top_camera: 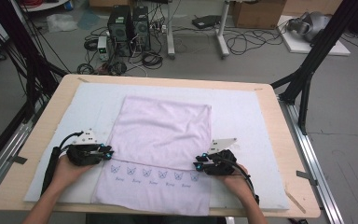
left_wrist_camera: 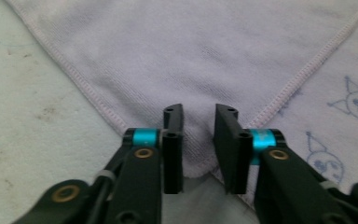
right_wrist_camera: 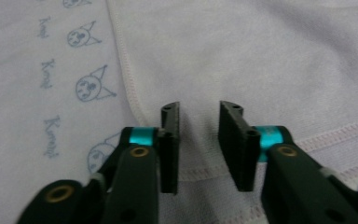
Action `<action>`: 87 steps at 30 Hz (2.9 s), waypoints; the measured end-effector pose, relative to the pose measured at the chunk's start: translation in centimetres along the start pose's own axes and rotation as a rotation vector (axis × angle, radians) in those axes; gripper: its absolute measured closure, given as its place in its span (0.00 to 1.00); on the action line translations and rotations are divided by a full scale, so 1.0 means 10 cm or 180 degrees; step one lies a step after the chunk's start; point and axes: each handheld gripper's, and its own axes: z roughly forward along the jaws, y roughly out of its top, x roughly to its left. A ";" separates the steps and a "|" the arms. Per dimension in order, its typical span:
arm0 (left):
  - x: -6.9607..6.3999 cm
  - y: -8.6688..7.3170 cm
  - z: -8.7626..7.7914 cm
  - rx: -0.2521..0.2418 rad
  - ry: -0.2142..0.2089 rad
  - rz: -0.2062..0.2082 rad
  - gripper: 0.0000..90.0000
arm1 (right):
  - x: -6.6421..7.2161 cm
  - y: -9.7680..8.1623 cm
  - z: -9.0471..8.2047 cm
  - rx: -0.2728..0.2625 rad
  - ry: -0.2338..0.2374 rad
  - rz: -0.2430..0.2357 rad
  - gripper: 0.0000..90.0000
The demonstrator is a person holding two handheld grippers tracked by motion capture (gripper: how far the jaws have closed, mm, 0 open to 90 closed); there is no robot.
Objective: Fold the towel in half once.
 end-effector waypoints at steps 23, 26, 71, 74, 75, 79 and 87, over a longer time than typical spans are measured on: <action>-0.23 0.34 -0.42 -0.0282 0.0135 0.0105 0.98 | -0.08 0.21 -0.47 -0.0390 0.0011 -0.0019 0.97; -0.37 0.34 -0.57 -0.0334 0.0113 0.0159 0.98 | 0.01 0.25 -0.63 -0.0465 0.0013 -0.0080 0.97; -0.80 0.04 -0.87 -0.0206 -0.0202 0.0368 0.98 | 0.53 0.06 -0.67 -0.0398 0.0366 -0.0277 0.97; -0.96 -0.05 -0.99 -0.0226 -0.0244 0.0443 0.96 | 0.73 0.06 -0.79 -0.0442 0.0581 -0.0369 0.95; -0.98 -0.08 -0.99 -0.0211 -0.0246 0.0439 0.91 | 0.78 0.04 -0.80 -0.0430 0.0668 -0.0375 0.90; -0.90 -0.15 -0.87 -0.0104 -0.0181 0.0337 0.76 | 0.77 -0.04 -0.69 -0.0335 0.0671 -0.0287 0.79; -0.65 -0.07 -0.57 -0.0141 -0.0145 0.0240 0.70 | 0.42 -0.02 -0.51 -0.0232 0.0492 -0.0096 0.70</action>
